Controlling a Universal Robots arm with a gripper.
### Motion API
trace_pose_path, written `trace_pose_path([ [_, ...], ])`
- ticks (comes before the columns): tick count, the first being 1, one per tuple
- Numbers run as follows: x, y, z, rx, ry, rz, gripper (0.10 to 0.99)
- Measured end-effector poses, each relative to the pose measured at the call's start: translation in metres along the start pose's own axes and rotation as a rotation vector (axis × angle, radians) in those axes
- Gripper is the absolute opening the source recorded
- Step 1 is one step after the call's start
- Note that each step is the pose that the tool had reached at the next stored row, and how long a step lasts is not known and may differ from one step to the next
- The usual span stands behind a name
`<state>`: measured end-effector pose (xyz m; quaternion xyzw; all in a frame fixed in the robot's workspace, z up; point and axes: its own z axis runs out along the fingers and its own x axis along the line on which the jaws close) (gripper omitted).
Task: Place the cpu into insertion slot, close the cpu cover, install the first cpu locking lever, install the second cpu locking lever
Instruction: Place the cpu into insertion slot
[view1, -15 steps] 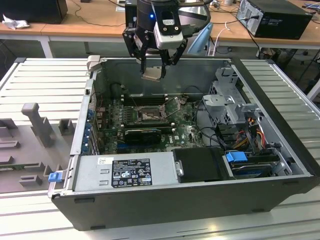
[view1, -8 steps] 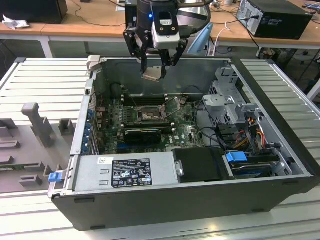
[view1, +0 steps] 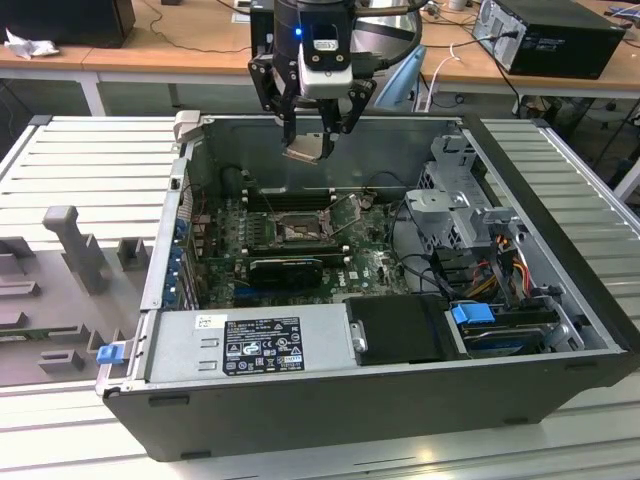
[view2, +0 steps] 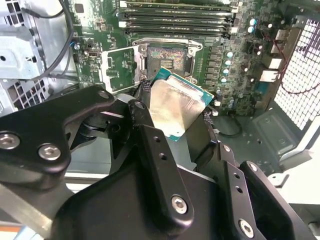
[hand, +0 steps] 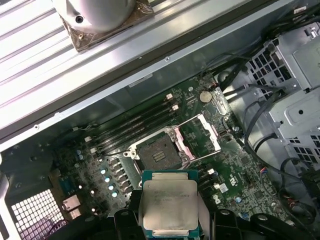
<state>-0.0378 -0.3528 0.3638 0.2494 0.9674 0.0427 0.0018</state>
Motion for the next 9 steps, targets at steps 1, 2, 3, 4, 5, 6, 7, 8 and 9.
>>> trace_pose_path([
  [1, 0.0, 0.0, 0.0, 0.0, -0.0005, 0.007, 0.525],
  [2, 0.0, 0.0, 0.0001, 0.0, -0.0013, 0.016, 0.525],
  [3, 0.0, 0.0, 0.0001, 0.0, -0.0019, 0.023, 0.525],
  [4, 0.0, 0.0, 0.0002, 0.0, -0.0023, 0.028, 0.525],
  [5, 0.0, 0.0, 0.0002, -0.001, -0.0027, 0.034, 0.525],
  [6, 0.0, 0.0, 0.0002, -0.001, -0.0032, 0.038, 0.525],
  [7, 0.0, 0.0, 0.0003, -0.001, -0.0038, 0.046, 0.525],
  [8, 0.0, 0.0, 0.0003, -0.001, -0.0042, 0.051, 0.525],
  [9, 0.0, 0.0, 0.0004, -0.001, -0.0046, 0.055, 0.525],
])
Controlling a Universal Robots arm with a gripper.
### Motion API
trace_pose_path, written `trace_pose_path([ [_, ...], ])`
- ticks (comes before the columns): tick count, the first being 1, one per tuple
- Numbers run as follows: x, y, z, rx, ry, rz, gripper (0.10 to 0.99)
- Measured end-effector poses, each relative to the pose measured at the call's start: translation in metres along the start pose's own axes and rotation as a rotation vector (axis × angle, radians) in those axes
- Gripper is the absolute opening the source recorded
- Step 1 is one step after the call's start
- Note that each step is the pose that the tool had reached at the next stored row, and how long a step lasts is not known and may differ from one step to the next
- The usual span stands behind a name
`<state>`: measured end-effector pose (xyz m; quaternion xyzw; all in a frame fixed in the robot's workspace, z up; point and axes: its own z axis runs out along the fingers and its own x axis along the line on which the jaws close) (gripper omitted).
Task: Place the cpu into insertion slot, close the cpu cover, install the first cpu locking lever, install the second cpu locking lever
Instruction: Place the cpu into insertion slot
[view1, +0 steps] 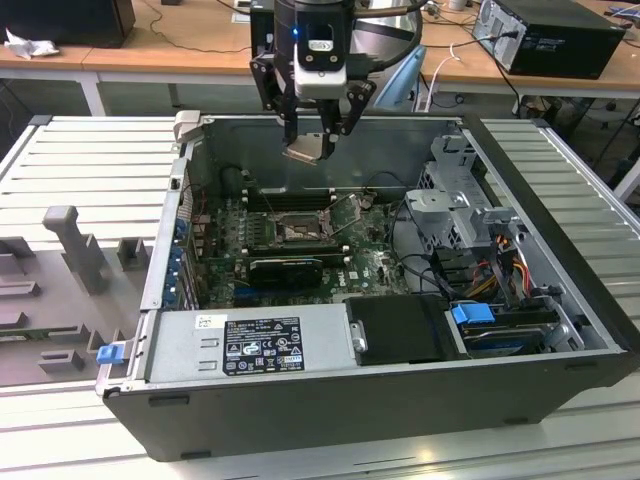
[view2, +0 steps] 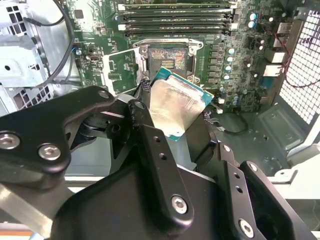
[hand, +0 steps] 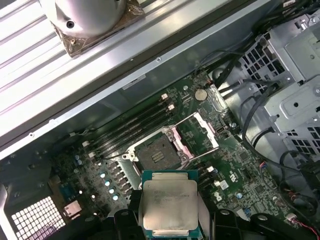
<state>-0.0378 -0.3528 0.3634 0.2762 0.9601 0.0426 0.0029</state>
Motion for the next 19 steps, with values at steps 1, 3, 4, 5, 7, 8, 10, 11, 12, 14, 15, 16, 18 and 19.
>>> trace_pose_path([
  [1, 0.0, 0.0, 0.0001, 0.0, -0.0005, 0.006, 0.525],
  [3, 0.0, 0.0, 0.0002, 0.0, -0.0012, 0.014, 0.525],
  [4, 0.0, 0.0, 0.0002, 0.0, -0.0016, 0.019, 0.525],
  [5, 0.0, 0.0, 0.0002, 0.0, -0.0019, 0.023, 0.525],
  [7, 0.0, 0.0, 0.0003, 0.0, -0.0027, 0.032, 0.525],
  [8, 0.0, 0.0, 0.0004, -0.001, -0.0031, 0.037, 0.525],
  [10, 0.0, 0.0, 0.0005, -0.001, -0.0037, 0.044, 0.525],
  [11, 0.0, 0.0, 0.0005, -0.001, -0.0039, 0.047, 0.525],
  [12, 0.0, 0.0, 0.0007, -0.001, -0.0042, 0.05, 0.525],
  [14, 0.0, -0.0001, 0.0016, -0.001, -0.0048, 0.057, 0.525],
  [15, 0.0, -0.0002, 0.0022, -0.001, -0.0049, 0.058, 0.525],
  [16, 0.0, -0.0003, 0.0031, -0.001, -0.0049, 0.058, 0.525],
  [18, -0.0001, -0.0003, 0.004, -0.001, -0.0048, 0.058, 0.525],
  [19, -0.0001, -0.0004, 0.0042, -0.001, -0.0049, 0.058, 0.525],
])
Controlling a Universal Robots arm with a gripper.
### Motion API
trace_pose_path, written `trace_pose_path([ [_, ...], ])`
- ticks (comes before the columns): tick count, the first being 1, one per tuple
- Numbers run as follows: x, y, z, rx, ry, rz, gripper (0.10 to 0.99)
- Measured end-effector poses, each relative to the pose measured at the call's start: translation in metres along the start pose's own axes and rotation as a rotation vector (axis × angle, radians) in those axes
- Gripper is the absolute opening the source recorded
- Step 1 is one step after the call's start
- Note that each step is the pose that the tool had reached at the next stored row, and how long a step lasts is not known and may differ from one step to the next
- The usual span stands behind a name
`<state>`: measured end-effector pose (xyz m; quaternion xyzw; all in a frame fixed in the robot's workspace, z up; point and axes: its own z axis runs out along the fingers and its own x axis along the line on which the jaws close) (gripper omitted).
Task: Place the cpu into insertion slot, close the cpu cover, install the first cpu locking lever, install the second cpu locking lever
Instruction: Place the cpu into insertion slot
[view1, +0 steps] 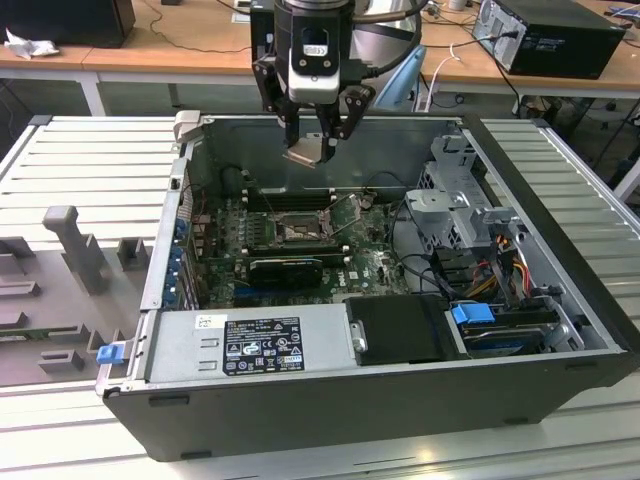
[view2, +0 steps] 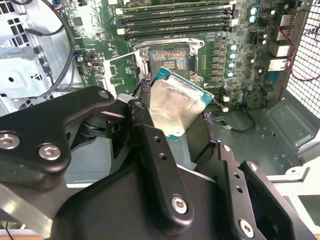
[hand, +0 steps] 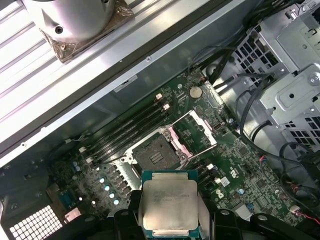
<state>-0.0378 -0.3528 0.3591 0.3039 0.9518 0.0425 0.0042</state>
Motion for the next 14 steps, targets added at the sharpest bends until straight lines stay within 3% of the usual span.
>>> trace_pose_path([
  [14, 0.0, -0.0001, 0.0008, -0.001, -0.0021, 0.026, 0.525],
])
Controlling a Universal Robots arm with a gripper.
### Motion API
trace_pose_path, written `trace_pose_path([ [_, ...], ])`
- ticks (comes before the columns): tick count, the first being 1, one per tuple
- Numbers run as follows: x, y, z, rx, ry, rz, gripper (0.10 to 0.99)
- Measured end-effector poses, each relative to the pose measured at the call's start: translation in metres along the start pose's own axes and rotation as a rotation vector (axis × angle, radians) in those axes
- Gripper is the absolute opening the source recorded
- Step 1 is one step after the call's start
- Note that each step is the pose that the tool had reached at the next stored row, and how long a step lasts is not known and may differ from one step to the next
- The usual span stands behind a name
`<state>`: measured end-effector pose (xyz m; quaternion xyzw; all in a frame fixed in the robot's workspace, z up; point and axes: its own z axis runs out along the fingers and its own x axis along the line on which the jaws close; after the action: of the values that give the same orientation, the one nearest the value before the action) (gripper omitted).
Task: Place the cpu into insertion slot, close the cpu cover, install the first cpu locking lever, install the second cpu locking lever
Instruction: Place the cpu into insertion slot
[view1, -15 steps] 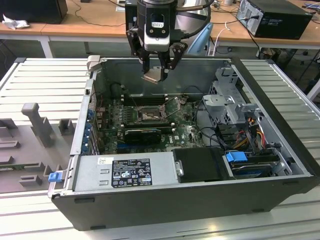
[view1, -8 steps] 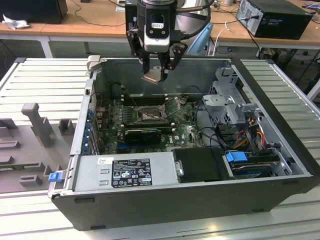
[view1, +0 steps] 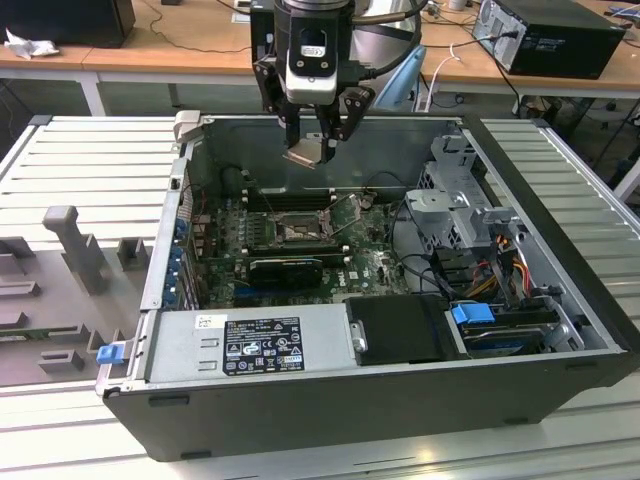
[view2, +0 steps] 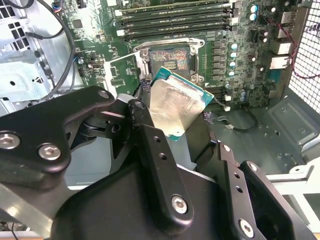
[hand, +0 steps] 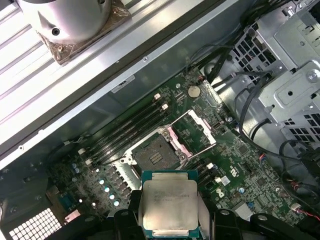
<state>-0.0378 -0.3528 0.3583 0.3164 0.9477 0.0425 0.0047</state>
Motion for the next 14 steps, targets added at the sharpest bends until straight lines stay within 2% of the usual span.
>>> trace_pose_path([
  [14, 0.0, 0.0, 0.0005, -0.001, -0.0048, 0.057, 0.525],
])
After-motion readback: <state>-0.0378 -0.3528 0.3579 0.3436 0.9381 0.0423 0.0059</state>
